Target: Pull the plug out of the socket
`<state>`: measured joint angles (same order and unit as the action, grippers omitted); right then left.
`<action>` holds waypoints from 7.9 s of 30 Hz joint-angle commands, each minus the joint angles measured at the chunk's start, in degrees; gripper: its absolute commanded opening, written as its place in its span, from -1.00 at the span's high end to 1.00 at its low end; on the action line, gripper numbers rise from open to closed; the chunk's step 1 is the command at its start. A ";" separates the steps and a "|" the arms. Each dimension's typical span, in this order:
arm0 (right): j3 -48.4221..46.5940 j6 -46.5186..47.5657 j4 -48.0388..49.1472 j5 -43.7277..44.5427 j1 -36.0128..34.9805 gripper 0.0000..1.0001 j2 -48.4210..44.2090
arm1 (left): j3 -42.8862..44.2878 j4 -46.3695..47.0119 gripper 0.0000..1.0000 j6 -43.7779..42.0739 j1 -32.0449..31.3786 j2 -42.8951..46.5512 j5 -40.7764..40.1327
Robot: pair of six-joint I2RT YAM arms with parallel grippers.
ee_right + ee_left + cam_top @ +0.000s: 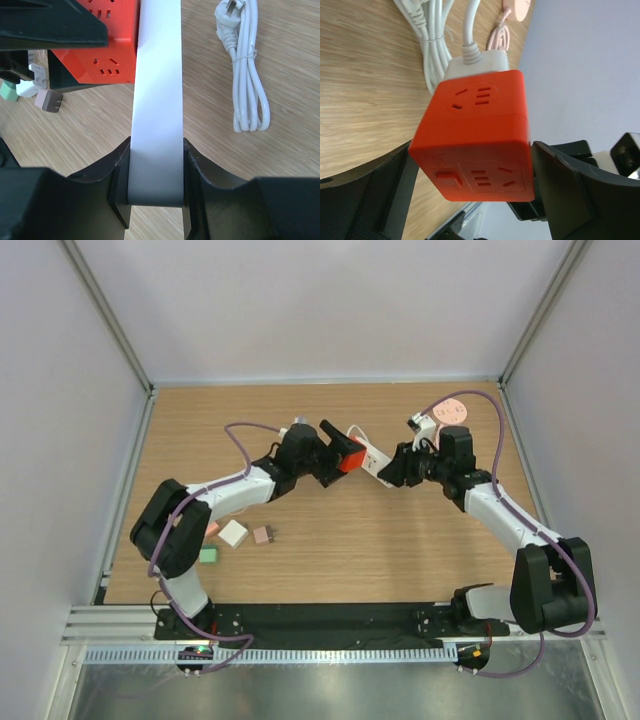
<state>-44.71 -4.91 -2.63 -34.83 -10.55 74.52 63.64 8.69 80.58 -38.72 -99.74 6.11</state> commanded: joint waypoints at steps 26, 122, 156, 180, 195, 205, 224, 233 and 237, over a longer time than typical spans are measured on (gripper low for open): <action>-2.66 -1.33 6.94 -3.49 -2.99 0.58 3.88 | -5.55 30.25 0.99 11.19 1.54 1.22 -3.74; -1.79 -3.97 4.83 29.90 -2.02 0.98 -3.33 | -4.83 4.23 0.99 -26.80 1.54 22.75 18.50; 0.24 -7.14 10.37 -5.95 7.82 0.98 -3.51 | -11.42 2.56 1.00 -37.16 1.98 31.80 38.62; -0.03 -7.13 10.46 -7.45 8.88 0.98 -3.07 | -11.09 -3.13 0.99 -38.47 2.07 32.33 44.09; 0.06 -7.66 10.72 -7.45 9.40 0.98 -2.89 | -7.65 -30.30 0.99 -34.52 3.04 31.54 23.43; -0.03 -7.66 10.72 -7.62 9.58 0.98 -2.54 | -10.28 -42.52 0.99 -38.91 7.07 27.06 12.70; -0.20 -7.66 10.72 -8.24 9.75 0.98 -1.57 | -14.77 -42.35 0.95 -42.43 12.62 19.59 6.64; -0.20 -7.49 10.72 -8.59 9.84 0.98 -1.22 | -13.01 -45.07 0.29 -44.45 12.70 16.51 2.61; -0.20 -7.57 10.72 -8.68 9.84 0.98 -1.13 | -12.49 -46.74 0.07 -45.42 12.70 16.07 -0.74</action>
<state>-43.31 -12.49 2.13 -41.39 -0.99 73.56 49.89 -35.70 37.34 -26.44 -82.78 11.66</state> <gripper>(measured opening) 0.420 0.644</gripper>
